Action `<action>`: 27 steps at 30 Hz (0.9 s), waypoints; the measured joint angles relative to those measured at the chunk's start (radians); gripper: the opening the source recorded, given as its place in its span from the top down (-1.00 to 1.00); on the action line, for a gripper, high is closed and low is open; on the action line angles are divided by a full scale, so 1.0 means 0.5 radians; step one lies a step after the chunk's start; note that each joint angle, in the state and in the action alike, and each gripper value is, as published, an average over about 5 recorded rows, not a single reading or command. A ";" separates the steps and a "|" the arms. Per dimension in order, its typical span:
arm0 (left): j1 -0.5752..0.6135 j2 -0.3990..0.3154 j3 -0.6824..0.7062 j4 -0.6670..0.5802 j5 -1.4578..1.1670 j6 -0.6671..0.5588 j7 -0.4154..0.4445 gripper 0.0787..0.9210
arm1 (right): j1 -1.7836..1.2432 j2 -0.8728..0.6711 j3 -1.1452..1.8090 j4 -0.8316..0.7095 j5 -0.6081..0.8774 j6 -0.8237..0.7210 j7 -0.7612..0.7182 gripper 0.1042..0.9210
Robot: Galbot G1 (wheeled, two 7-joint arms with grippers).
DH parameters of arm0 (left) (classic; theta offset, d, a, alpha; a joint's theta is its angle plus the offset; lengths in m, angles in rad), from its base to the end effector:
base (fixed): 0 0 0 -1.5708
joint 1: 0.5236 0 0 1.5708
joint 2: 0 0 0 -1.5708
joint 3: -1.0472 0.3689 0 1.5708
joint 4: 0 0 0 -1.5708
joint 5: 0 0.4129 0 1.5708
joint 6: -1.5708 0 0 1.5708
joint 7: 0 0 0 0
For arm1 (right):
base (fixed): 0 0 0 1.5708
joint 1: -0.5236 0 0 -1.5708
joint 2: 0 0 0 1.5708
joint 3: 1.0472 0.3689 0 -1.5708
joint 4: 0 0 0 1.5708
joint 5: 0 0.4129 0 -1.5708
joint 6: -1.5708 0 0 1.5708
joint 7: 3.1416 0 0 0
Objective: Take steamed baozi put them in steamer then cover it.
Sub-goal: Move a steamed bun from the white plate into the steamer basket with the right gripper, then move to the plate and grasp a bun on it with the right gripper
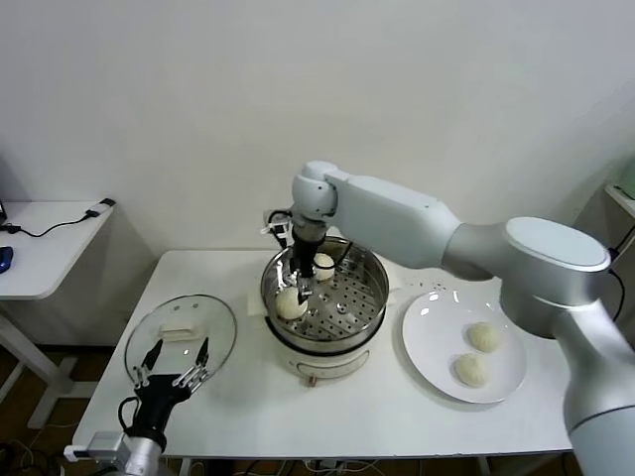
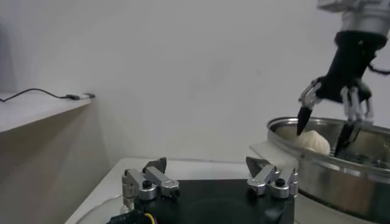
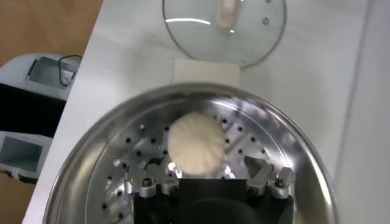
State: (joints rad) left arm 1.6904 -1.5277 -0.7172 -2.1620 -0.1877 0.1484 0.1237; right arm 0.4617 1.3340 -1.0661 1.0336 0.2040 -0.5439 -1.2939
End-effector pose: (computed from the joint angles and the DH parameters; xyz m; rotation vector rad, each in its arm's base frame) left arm 0.1877 0.0719 -0.3104 0.0152 -2.9607 0.0914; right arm 0.6456 0.2087 -0.0467 1.4741 -1.2917 1.3428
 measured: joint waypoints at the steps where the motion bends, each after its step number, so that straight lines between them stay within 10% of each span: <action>1: 0.002 0.000 0.001 -0.003 0.000 0.002 0.001 -0.77 | 0.026 -0.047 0.001 0.025 0.004 0.006 -0.008 -0.76; 27: 0.108 0.008 -0.007 -0.049 -0.025 0.075 0.057 -0.77 | -0.417 -1.246 0.487 0.539 -0.403 0.348 -0.218 -0.76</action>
State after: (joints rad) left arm 1.7442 -1.5237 -0.7207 -2.1865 -0.2003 0.1859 0.1524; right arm 0.2530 0.7111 -0.8223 1.3031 0.0025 -0.3701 -1.4029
